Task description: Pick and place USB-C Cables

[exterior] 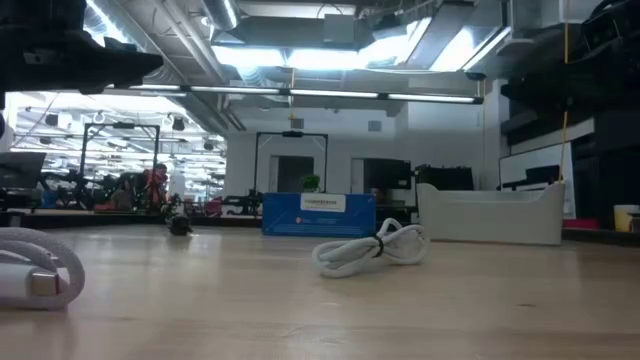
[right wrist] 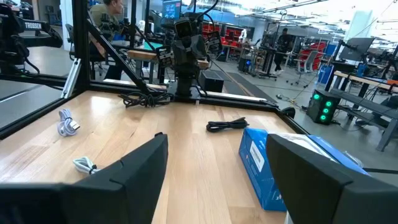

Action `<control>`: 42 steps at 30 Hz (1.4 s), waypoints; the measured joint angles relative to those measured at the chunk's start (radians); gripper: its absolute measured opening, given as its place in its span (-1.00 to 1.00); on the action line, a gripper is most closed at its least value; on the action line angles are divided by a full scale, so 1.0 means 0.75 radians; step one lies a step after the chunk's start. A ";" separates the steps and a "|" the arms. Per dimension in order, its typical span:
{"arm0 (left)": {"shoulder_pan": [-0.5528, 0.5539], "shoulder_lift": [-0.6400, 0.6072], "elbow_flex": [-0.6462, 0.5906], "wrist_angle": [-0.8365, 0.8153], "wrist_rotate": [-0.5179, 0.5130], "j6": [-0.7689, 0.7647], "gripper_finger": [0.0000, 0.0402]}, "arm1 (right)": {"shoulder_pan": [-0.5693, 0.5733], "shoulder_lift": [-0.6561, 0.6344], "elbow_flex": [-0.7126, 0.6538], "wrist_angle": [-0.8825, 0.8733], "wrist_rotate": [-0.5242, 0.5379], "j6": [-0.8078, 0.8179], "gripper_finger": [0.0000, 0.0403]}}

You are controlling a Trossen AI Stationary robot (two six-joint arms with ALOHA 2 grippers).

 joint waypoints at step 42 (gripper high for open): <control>0.000 0.000 0.000 0.000 0.000 0.000 -0.65 | 0.000 0.000 0.000 0.071 -0.005 -0.321 0.36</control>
